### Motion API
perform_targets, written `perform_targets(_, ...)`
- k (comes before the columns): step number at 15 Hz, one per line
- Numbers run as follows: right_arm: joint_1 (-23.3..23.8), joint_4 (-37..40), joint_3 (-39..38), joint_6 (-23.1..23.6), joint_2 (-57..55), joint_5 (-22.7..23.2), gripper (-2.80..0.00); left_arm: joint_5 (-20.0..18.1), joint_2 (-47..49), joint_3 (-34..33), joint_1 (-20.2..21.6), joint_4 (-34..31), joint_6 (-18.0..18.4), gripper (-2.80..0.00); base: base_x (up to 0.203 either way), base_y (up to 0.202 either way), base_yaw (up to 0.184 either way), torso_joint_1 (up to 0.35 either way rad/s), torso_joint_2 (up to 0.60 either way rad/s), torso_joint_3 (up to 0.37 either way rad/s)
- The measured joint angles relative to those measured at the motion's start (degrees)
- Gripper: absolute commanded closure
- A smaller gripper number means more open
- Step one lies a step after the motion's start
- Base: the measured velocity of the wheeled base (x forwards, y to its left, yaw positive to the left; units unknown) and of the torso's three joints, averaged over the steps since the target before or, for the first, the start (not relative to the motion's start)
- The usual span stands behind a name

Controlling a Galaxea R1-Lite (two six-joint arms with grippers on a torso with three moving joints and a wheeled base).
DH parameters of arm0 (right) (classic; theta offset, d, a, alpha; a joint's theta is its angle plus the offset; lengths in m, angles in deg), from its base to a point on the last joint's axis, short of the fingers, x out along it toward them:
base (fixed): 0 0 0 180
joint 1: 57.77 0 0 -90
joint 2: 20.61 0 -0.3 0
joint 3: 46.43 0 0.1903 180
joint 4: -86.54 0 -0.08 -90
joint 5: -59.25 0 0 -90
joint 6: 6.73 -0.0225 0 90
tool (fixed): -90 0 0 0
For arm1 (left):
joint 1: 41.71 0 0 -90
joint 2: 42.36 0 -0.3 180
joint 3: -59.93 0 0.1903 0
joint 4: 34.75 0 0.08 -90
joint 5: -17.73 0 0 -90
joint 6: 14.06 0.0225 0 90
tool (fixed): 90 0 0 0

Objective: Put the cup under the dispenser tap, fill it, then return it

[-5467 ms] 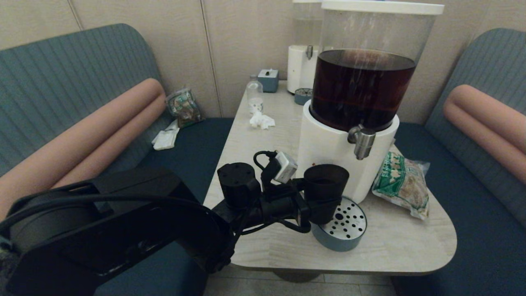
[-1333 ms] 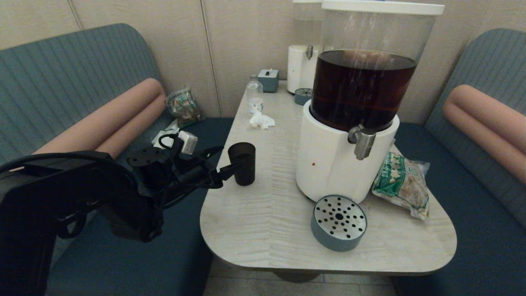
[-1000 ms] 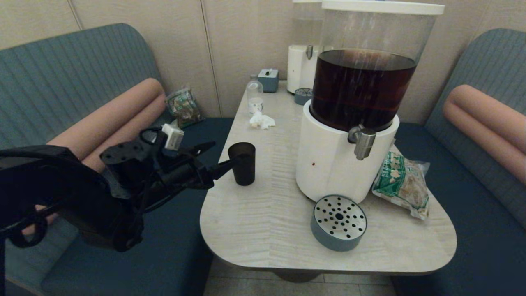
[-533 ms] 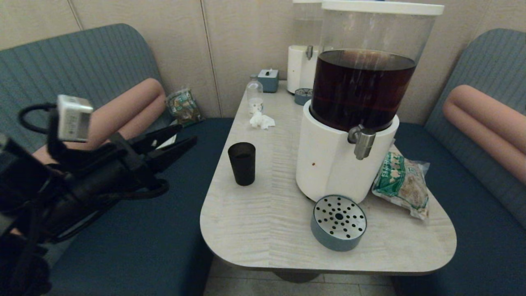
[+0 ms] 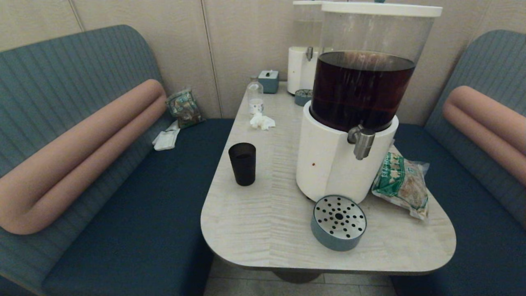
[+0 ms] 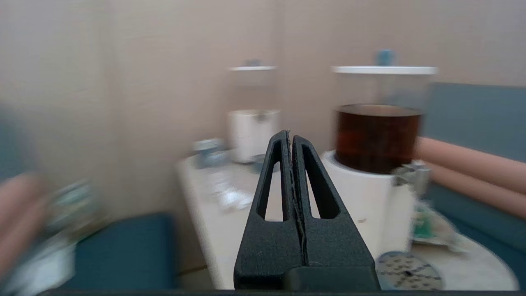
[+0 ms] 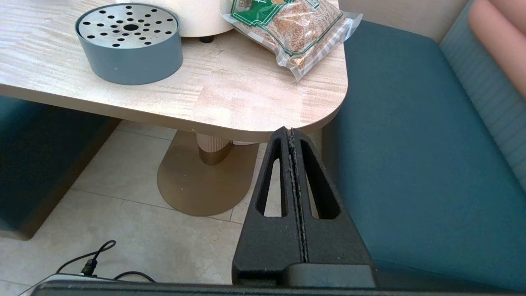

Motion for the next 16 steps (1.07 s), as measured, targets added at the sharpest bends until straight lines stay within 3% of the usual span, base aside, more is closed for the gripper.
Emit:
perform_targets(2,0.00,0.00,0.00,0.02,0.00,0.00,0.00,1.84,-9.00,0.57,2.68,-11.07,0.02,0.00,0.000,0.000,0.000,0.000,0.00,0.000)
perform_targets(5,0.00,0.00,0.00,0.02,0.00,0.00,0.00,4.05,-19.72,-3.82,4.06,-19.06,0.77,0.00,0.000,0.000,0.000,0.000,0.00,0.000)
perform_targets(9,0.00,-0.02,0.00,0.00,0.00,0.00,0.00,12.81,-30.69,-14.82,4.25,-27.09,7.12,0.00,0.000,0.000,0.000,0.000,0.00,0.000)
perform_targets(12,0.02,0.00,0.00,0.02,0.00,0.00,0.00,15.99,-35.79,-22.24,4.22,-37.74,12.21,0.00,0.000,0.000,0.000,0.000,0.00,0.000)
perform_targets(14,0.02,0.00,0.00,0.02,0.00,0.00,0.00,16.73,-37.09,-23.45,4.20,-44.86,12.28,0.00,0.000,0.000,0.000,0.000,0.00,0.000)
perform_targets(16,0.00,0.00,0.00,0.02,0.00,-0.01,0.00,16.84,-37.70,-23.61,4.05,-47.05,10.58,0.00,0.000,0.000,0.000,0.000,0.00,0.000)
